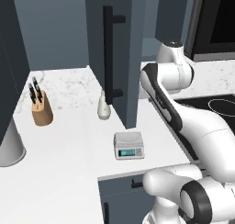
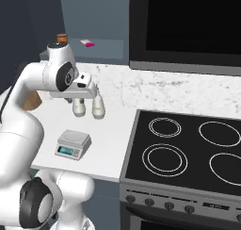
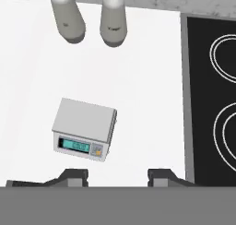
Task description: Pick the jam and place it on the digital scale for weighing, and close the cabinet.
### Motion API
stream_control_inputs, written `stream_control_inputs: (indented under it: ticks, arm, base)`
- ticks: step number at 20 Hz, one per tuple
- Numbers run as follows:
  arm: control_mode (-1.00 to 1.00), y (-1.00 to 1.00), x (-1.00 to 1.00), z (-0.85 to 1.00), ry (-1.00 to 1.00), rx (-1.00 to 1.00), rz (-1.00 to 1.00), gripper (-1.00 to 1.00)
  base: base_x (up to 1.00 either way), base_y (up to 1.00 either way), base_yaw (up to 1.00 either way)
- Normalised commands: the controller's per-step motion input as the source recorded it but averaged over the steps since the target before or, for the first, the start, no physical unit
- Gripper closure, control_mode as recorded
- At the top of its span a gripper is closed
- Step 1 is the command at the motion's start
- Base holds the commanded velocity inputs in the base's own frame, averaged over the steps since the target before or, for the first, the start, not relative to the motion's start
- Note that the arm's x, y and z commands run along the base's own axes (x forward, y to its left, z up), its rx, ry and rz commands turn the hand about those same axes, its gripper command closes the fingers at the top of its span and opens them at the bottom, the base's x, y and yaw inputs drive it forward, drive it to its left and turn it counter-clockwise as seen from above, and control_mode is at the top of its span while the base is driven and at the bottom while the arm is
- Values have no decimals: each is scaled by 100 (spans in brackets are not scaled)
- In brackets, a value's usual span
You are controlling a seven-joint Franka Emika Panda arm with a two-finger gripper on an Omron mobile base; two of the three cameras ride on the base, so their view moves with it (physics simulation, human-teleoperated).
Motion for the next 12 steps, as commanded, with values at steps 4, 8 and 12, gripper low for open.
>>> stream_control_inputs:
  ticks: [4, 8, 12]
  arm:
    - [-100, 2, -39, 0, -11, 0, 1, -100]
    - [-100, -1, -81, 7, -30, 0, 0, -100]
    - [-100, 0, -53, 4, -33, 0, 2, -100]
  base:
    - [0, 0, 0]
    - [0, 0, 0]
    - [0, 0, 0]
